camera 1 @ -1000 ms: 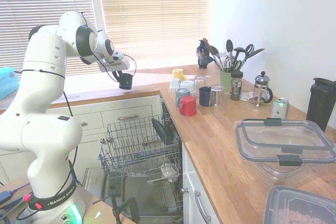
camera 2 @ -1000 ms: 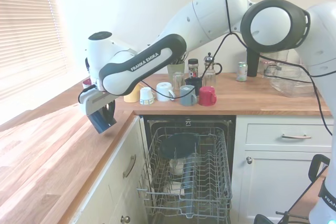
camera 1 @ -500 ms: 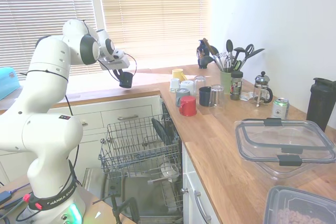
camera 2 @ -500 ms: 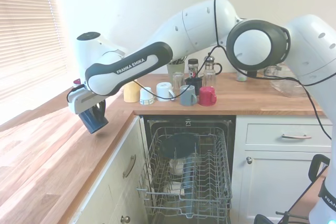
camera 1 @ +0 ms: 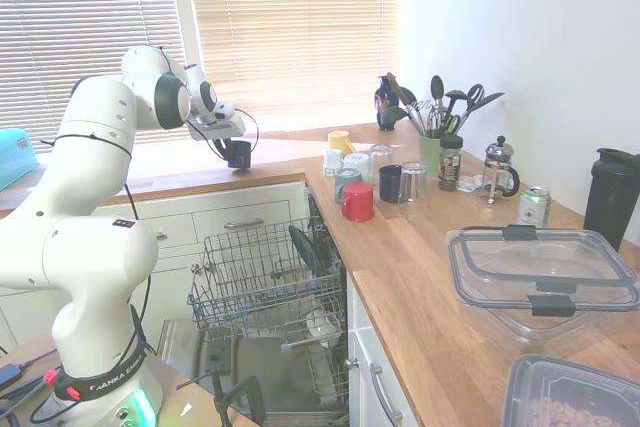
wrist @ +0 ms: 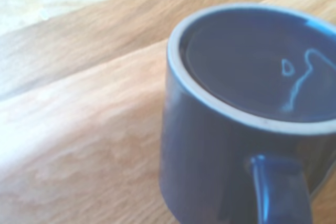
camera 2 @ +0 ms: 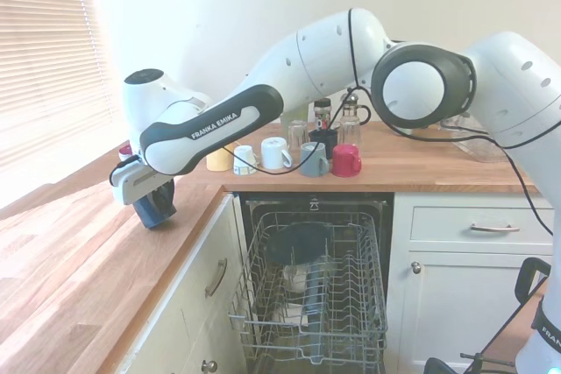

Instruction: Move a mug from dishwasher to table

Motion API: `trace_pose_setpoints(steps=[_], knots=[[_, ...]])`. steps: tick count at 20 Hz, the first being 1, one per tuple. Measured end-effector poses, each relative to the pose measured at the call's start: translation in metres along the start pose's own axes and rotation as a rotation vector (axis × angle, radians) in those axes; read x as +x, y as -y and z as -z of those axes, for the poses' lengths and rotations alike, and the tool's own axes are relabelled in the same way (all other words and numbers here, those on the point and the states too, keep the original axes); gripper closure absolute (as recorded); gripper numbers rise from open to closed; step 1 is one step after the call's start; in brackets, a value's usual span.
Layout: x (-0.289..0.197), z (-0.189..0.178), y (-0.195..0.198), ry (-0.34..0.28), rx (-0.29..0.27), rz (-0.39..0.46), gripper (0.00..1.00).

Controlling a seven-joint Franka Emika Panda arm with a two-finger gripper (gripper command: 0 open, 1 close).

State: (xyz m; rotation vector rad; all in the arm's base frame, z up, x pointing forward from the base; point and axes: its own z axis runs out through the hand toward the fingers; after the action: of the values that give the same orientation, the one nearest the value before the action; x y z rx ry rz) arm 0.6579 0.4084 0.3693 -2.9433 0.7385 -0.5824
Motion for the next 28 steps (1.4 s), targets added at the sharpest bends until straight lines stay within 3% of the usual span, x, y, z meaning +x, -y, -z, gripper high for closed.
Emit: trace_pose_setpoints(steps=[6,14,28], knots=[[-0.001,-0.036,-0.024,0.005,-0.038,-0.006,1.00],[0.066,-0.058,-0.078,-0.006,-0.079,-0.098,1.00],[0.072,-0.057,-0.071,0.008,-0.104,-0.109,1.00]])
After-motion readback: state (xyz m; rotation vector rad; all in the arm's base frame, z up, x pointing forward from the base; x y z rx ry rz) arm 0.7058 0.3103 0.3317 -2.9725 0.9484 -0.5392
